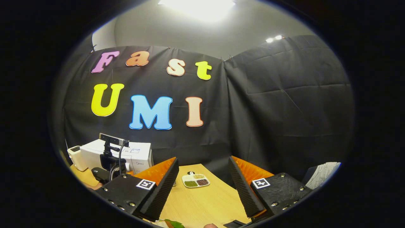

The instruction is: Open the microwave oven with the left hand, put the food in, and close the microwave oven.

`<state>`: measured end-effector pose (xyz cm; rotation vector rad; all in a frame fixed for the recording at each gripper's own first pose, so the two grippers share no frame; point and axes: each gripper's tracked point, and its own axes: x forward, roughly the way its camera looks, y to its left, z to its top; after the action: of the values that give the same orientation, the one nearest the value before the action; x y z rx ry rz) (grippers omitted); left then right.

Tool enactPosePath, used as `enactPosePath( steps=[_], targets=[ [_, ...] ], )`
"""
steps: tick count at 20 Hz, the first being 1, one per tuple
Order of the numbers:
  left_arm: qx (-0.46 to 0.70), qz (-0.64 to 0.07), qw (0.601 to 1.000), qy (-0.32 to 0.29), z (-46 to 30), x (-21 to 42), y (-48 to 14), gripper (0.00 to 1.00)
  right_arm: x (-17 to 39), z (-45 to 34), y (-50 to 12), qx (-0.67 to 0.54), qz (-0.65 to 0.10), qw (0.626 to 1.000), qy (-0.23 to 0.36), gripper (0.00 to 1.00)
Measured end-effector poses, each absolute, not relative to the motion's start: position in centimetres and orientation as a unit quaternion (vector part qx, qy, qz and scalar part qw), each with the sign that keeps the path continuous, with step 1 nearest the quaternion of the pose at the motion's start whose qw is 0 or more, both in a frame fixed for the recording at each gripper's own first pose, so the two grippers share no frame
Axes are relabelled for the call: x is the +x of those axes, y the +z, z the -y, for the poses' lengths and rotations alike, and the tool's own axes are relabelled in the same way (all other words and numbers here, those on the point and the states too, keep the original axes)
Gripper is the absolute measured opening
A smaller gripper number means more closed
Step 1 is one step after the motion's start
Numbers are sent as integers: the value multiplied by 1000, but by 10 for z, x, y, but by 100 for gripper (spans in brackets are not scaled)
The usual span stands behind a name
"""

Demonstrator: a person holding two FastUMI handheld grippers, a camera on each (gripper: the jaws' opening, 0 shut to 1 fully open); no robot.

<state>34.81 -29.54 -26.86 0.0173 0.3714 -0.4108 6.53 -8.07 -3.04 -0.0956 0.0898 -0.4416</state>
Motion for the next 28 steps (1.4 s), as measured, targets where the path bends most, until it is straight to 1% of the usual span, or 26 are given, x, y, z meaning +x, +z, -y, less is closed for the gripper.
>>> enactPosePath(
  steps=[3, 4, 5, 7, 10, 13, 15, 21, 28],
  targets=[
    [7, -186, 962, -200, 295, 347, -268, 10, 65, 81, -31, -48, -45, 974, -217, 95],
    [2, -191, 962, -197, 293, 342, -267, 11, 65, 82, -31, -50, -46, 974, -216, 95],
    [-8, -206, 960, -190, 290, 327, -272, 10, 64, 83, -30, -52, -46, 974, -216, 95],
    [1, -168, 966, -196, 283, 314, -259, 10, 64, 84, -30, -48, -44, 974, -215, 95],
    [2, -180, 961, -211, 275, 295, -264, 10, 66, 78, -35, -39, -50, 978, -199, 95],
    [11, -169, 961, -217, 263, 273, -259, 10, 64, 69, -33, -35, -42, 982, -179, 95],
    [18, -168, 962, -213, 251, 257, -258, 10, 59, 59, -37, -25, -49, 987, -151, 95],
    [27, -181, 966, -181, 208, 208, -255, 10, 45, 53, -31, -13, -43, 995, -89, 95],
    [31, -193, 976, -96, 139, 154, -253, 10, 28, 46, -32, 1, -45, 999, -17, 95]
  ],
)
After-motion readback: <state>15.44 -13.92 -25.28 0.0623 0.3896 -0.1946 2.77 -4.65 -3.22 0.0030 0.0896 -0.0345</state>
